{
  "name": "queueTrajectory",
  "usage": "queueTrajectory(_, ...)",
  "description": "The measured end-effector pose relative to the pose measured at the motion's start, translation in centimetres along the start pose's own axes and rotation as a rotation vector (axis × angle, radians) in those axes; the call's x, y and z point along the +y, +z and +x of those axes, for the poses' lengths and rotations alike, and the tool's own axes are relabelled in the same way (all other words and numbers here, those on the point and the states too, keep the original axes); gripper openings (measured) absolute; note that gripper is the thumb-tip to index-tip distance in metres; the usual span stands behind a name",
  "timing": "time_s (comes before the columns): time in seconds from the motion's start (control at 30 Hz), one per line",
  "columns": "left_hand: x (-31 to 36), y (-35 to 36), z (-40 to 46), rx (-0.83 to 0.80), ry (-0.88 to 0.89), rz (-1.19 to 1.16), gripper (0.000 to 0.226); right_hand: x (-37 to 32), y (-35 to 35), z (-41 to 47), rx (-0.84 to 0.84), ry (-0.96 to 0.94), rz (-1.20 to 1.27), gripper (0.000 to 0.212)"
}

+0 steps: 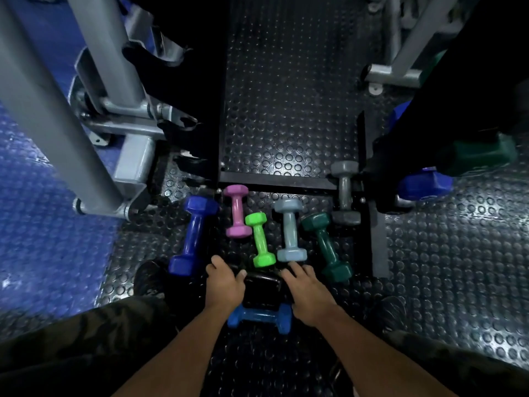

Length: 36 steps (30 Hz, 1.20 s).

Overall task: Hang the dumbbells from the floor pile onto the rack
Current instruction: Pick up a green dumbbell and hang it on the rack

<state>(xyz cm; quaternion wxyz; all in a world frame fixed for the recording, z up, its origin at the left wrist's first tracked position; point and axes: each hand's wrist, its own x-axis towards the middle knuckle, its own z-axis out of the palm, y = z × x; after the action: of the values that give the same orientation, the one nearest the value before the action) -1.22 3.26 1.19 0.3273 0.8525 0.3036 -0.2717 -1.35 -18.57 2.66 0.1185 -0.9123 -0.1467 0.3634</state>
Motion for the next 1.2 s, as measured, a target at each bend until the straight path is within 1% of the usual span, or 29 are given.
queueTrajectory(0.1, -0.4, 0.8, 0.4, -0.059, -0.061, 0.005, 0.053, 0.1, 0.8, 0.0, -0.032, 0.014, -0.042, 0.086)
queueTrajectory(0.23, 0.1, 1.4, 1.1, -0.076, -0.077, 0.122, 0.057, -0.2, 1.6, 0.3, -0.035, 0.087, -0.015, 0.075)
queueTrajectory(0.3, 0.4, 1.1, 1.3, -0.098, -0.076, 0.210, 0.063, -0.4, 1.0, 0.8, -0.045, 0.105, 0.002, 0.065)
queueTrajectory(0.37, 1.3, 0.4, 1.7, -0.074, -0.024, 0.367, 0.067, -0.8, 0.5, 1.4, -0.003, 0.110, 0.011, 0.061)
queueTrajectory(0.43, 3.0, -0.2, 2.3, -0.004, 0.058, 0.448, 0.066, -1.6, 0.3, 1.7, 0.084, 0.120, 0.044, 0.063)
queueTrajectory(0.5, 5.2, -0.9, 3.3, 0.052, 0.173, 0.436, 0.057, -2.6, 0.4, 2.2, 0.151, 0.151, 0.152, 0.064)
queueTrajectory(0.57, 7.2, -1.6, 4.7, 0.075, 0.366, 0.471, 0.047, -3.7, 0.4, 3.1, 0.198, 0.193, 0.332, 0.060)
queueTrajectory(0.63, 8.7, -2.4, 6.0, 0.084, 0.553, 0.592, 0.045, -4.9, 0.2, 4.1, 0.238, 0.241, 0.513, 0.049)
queueTrajectory(0.7, 9.9, -2.8, 7.2, 0.048, 0.682, 0.766, 0.054, -6.1, -0.1, 5.1, 0.282, 0.333, 0.731, 0.041)
queueTrajectory(0.8, 10.6, -2.4, 9.2, -0.101, 0.825, 0.960, 0.072, -7.3, -0.4, 6.6, 0.346, 0.488, 0.948, 0.043)
queueTrajectory(0.87, 10.6, -1.9, 10.7, -0.193, 0.857, 1.006, 0.075, -7.6, -0.1, 7.7, 0.338, 0.508, 0.965, 0.043)
queueTrajectory(0.93, 10.5, -1.7, 12.0, -0.238, 0.849, 1.025, 0.073, -7.5, 0.2, 8.6, 0.296, 0.515, 0.909, 0.046)
queueTrajectory(1.07, 11.0, -1.7, 12.8, -0.360, 0.767, 1.076, 0.074, -6.7, 0.1, 10.5, 0.118, 0.522, 0.823, 0.051)
queueTrajectory(1.13, 11.2, -1.4, 12.8, -0.391, 0.695, 1.067, 0.075, -6.2, 0.6, 12.0, 0.011, 0.503, 0.781, 0.055)
queueTrajectory(1.2, 11.3, -0.8, 12.8, -0.390, 0.665, 1.046, 0.071, -5.2, 1.1, 13.3, -0.064, 0.504, 0.725, 0.054)
